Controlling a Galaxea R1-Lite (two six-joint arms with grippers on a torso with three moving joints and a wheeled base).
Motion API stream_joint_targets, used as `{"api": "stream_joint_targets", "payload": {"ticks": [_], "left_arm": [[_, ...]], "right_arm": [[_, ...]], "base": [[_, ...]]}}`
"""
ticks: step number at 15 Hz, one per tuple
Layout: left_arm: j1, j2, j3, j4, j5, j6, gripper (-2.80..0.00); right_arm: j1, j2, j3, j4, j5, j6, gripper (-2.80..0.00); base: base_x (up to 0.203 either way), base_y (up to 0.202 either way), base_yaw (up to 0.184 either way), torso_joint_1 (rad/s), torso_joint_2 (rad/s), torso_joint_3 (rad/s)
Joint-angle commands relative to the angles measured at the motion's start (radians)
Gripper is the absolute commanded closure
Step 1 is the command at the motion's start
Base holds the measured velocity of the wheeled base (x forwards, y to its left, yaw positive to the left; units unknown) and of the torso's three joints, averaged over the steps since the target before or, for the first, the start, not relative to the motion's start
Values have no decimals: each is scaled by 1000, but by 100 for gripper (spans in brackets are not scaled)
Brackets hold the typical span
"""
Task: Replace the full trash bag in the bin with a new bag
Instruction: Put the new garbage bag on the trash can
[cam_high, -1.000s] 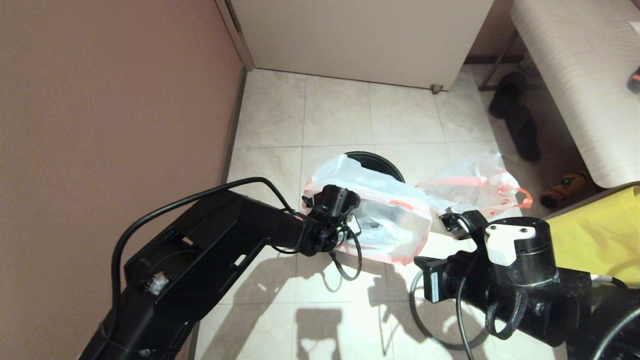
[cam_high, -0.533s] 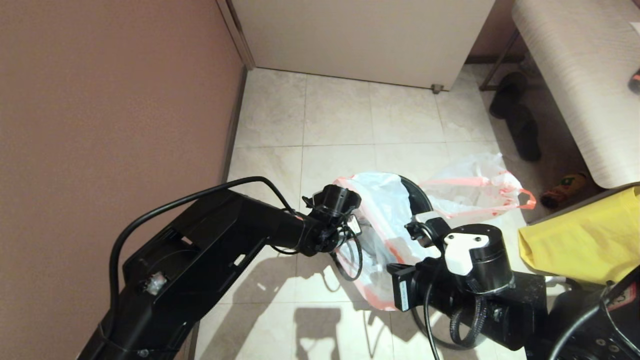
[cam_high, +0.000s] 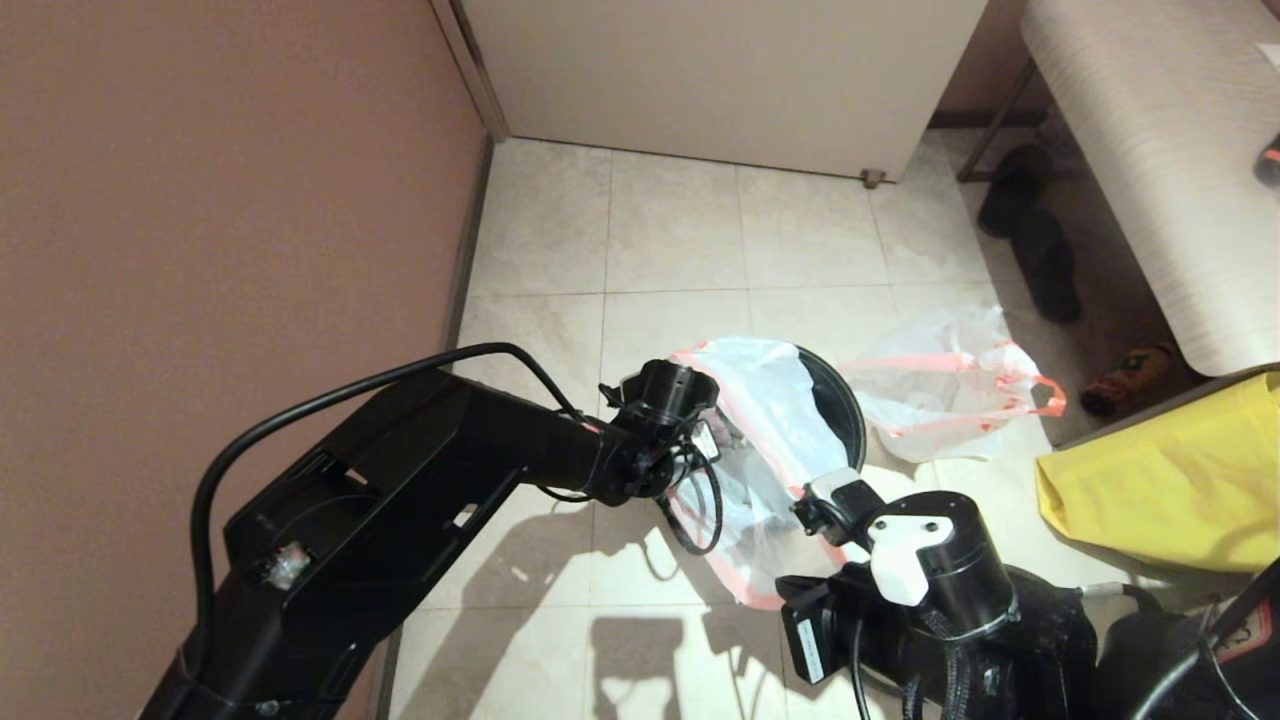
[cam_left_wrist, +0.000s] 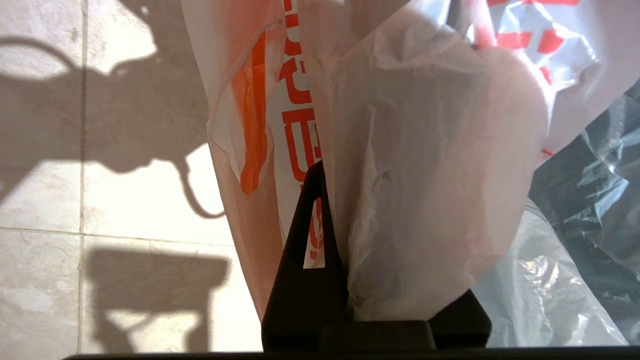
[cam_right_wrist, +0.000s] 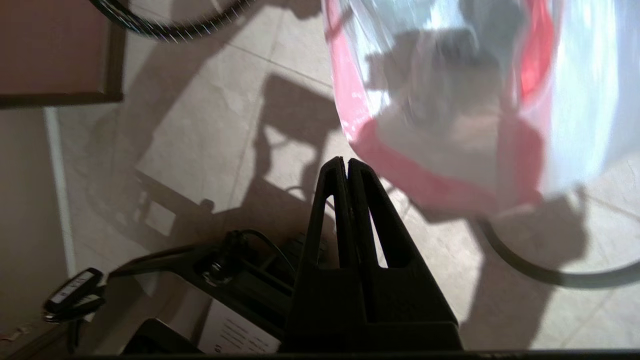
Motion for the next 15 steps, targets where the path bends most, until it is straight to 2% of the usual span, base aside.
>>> {"api": "stream_joint_targets", "payload": {"ticks": [1, 4, 6, 9, 11, 15], "left_arm": [[0, -7, 0, -2, 1, -4, 0], [-1, -11, 7, 0, 1, -6, 0], [-1, -19, 14, 0, 0, -4, 0], [2, -17, 5, 21, -3, -6, 0], [3, -15, -14, 68, -5, -11, 0], [4, -46, 4, 78, -13, -25, 0]], "right_arm": [[4, 29, 14, -4, -6, 1, 0], [-31, 111, 5, -43, -14, 0, 0], [-80, 193, -16, -177, -14, -32, 0], [-187, 296, -34, -349, -16, -237, 0], [-229, 311, -46, -379, -16, -313, 0], [-244, 256, -34, -406, -4, -316, 0]], "base": [[0, 0, 0, 0, 0, 0], [0, 0, 0, 0, 0, 0], [0, 0, 0, 0, 0, 0], [0, 0, 0, 0, 0, 0], [0, 0, 0, 0, 0, 0], [0, 0, 0, 0, 0, 0]]}}
